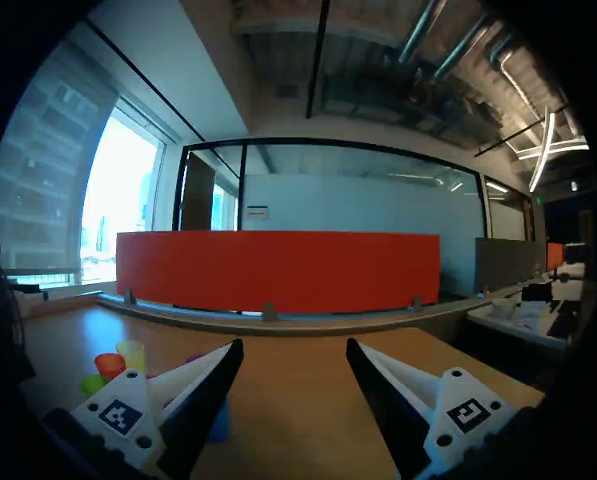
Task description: Pour water
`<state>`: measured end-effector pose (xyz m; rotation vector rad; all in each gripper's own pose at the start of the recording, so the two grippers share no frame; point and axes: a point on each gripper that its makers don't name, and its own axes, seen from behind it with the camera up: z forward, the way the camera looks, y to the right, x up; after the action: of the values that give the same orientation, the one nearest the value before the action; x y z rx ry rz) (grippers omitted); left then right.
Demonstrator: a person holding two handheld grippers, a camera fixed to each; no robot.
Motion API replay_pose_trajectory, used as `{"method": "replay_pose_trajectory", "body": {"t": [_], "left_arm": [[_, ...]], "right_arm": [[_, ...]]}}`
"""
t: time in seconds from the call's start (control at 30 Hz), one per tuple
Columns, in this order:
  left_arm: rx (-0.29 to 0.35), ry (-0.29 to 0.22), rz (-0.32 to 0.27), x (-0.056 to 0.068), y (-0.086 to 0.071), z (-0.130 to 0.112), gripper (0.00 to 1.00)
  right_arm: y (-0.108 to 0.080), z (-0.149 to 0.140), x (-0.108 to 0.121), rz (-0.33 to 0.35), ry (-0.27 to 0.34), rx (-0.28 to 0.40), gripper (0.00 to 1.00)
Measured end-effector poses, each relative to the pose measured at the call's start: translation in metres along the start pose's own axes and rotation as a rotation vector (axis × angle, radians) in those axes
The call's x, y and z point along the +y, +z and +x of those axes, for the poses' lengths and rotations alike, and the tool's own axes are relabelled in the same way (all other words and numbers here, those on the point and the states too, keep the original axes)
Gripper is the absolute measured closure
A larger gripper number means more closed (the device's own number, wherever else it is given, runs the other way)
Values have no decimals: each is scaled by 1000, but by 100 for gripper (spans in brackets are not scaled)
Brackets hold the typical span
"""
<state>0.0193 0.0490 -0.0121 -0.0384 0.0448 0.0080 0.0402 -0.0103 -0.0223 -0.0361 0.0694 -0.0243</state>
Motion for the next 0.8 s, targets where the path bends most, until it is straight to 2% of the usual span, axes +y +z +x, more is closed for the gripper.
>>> {"method": "replay_pose_trajectory", "body": {"t": [0.17, 0.47, 0.8], "left_arm": [[6, -18, 13, 0, 2, -4, 2], [29, 2, 15, 3, 1, -13, 2], [20, 2, 26, -17, -1, -34, 2]], "right_arm": [[3, -5, -1, 3, -1, -17, 0], [7, -14, 2, -10, 4, -50, 0], [9, -19, 4, -32, -17, -67, 0]]}}
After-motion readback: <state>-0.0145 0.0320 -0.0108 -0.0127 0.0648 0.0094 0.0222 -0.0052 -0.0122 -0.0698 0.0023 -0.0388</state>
